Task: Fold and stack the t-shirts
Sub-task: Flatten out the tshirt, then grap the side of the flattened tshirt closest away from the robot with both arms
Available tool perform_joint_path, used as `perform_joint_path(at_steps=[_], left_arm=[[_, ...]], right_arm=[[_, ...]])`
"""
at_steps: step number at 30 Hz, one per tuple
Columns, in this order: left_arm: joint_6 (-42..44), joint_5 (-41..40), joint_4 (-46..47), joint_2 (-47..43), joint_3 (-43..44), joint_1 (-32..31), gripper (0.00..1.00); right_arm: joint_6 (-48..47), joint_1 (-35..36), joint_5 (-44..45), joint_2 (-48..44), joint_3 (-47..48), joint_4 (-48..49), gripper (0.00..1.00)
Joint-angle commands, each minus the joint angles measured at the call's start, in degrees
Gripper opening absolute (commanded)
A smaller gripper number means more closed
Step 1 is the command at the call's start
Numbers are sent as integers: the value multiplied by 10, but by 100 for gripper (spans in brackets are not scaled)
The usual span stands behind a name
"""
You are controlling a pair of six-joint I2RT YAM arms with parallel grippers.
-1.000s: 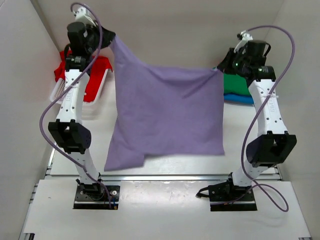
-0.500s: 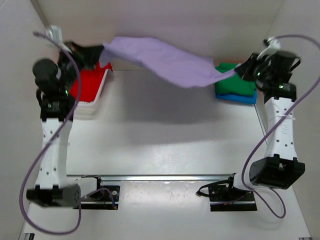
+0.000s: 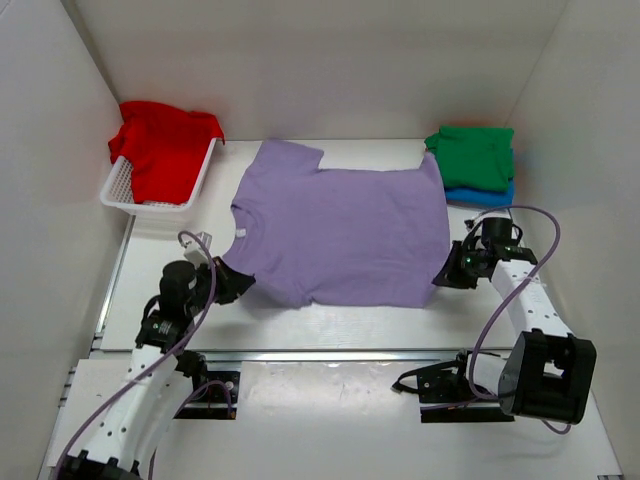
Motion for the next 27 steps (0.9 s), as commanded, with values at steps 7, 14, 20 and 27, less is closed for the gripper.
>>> perform_joint_path(at_steps=[7,14,20,27], left_arm=[[-48,-95,-114,-171,-30,-33,0],[-37,-105,-91,-164,-2,-38,0],[-13,-171,-71,-134,31,-43,0],[19,-231,-23,-84,61,-47,0]], right_arm=[[80,35,100,-37,43,-136,1],[68,-1,104,-79,24,-175,1],[57,-54,104,-100,29,-184,0],[35,-65,89,-42,35,-149,0]])
